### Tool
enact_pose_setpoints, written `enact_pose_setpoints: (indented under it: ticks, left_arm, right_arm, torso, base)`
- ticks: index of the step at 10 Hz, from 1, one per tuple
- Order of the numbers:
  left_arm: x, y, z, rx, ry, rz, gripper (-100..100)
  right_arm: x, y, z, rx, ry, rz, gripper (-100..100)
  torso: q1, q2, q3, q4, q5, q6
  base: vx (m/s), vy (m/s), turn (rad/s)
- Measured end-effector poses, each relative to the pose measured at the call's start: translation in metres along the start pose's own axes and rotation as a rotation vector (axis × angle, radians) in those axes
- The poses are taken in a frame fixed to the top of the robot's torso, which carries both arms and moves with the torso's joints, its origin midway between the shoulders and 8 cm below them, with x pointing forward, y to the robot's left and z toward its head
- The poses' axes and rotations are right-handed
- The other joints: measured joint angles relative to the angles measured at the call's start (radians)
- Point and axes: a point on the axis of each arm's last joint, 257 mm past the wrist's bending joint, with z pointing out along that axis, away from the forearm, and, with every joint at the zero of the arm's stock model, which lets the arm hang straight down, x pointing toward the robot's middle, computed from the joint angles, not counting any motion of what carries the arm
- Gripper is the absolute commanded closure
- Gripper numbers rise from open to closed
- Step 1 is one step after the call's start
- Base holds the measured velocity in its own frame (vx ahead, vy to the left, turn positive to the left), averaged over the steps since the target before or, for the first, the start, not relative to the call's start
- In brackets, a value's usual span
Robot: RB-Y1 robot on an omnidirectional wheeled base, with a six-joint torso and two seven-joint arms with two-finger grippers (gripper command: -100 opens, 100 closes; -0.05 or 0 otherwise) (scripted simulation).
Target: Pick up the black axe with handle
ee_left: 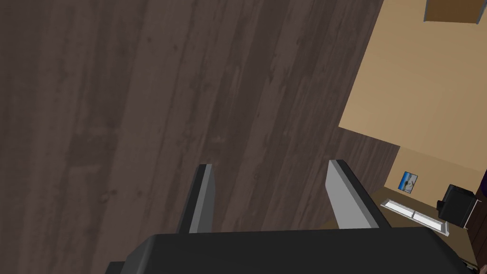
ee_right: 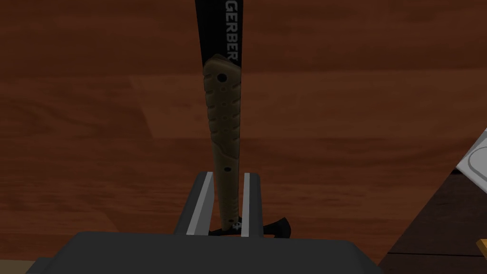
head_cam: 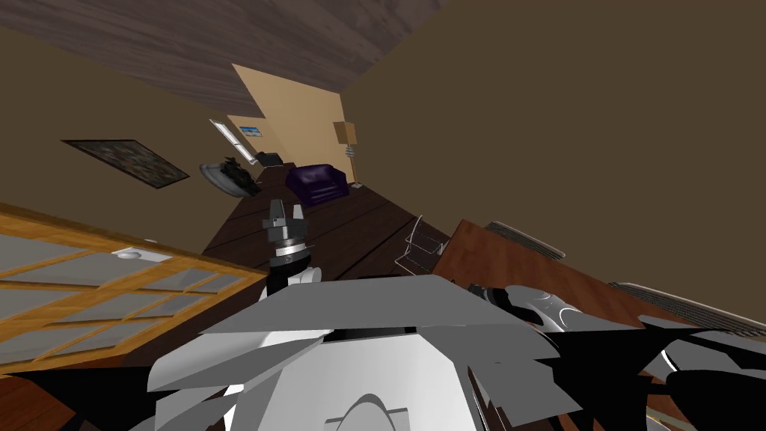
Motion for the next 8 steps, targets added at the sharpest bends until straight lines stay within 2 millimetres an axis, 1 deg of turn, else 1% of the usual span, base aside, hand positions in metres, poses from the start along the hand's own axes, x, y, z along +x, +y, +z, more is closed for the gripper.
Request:
enact_pose_setpoints:
  ticks: [4,7,8]
  left_arm:
    - [0.0,0.0,0.0,0.0,0.0,0.0,0]
    - [0.0,0.0,0.0,0.0,0.0,0.0,0]
    - [0.0,0.0,0.0,0.0,0.0,0.0,0]
  right_arm:
    - [0.003,0.01,-0.009,0.014,0.005,0.042,100]
    - [-0.001,0.019,-0.012,0.013,0.0,0.063,100]
    - [-0.001,0.02,-0.012,0.013,0.0,0.063,0]
  torso:
    - [0.0,0.0,0.0,0.0,0.0,0.0]
    - [0.0,-0.001,0.0,0.0,0.0,0.001]
    - [0.001,-0.002,-0.001,0.0,0.0,0.001]
  base:
    - [-0.036,-0.03,0.073]
    - [-0.024,-0.016,0.043]
    - [0.0,0.0,0.0]
